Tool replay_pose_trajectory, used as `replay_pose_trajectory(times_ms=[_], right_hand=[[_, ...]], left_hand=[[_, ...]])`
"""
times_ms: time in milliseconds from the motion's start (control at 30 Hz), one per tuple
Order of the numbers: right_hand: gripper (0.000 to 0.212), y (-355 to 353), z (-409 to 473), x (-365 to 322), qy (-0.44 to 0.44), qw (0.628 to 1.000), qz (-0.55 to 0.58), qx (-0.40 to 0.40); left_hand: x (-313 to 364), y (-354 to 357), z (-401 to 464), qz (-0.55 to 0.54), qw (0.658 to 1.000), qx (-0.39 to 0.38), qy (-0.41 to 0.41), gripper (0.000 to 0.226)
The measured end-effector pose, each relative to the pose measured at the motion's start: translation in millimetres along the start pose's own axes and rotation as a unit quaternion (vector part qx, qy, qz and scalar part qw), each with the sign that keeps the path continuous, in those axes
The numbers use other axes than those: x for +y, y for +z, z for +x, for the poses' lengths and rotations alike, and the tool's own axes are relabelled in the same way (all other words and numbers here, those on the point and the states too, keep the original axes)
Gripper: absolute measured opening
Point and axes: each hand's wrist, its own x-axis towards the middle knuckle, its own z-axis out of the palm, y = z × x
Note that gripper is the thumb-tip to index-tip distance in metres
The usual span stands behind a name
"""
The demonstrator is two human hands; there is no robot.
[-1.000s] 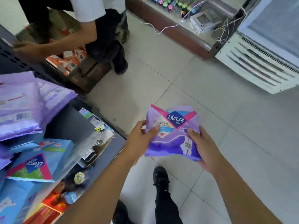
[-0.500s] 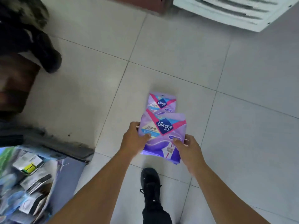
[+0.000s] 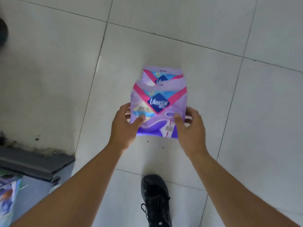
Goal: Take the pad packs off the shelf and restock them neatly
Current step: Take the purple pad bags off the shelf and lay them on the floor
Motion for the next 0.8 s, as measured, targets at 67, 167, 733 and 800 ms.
replay_pose_trajectory(times_ms=[67,167,733,800], right_hand=[[0.025,10.8,42.0,-6.3,-0.038,0.998,0.002,0.047],[0.026,28.2,96.7,-3.8,-0.030,0.997,-0.053,0.053],[0.038,-15.6,14.3,-81.0,-0.017,0.962,-0.258,-0.087],[0.035,-17.7,-36.3,-117.4,-0.090,0.951,-0.270,-0.124]], left_hand=[[9.3,16.4,38.4,-0.017,0.999,0.028,0.032,0.042],[15.4,44.5,89.5,0.011,0.999,0.038,0.032,0.042],[78.0,-30.0,-3.6,0.235,0.971,0.023,-0.031,0.038],[96.9,-68.9,-51.7,0.267,0.963,0.043,-0.002,0.032]])
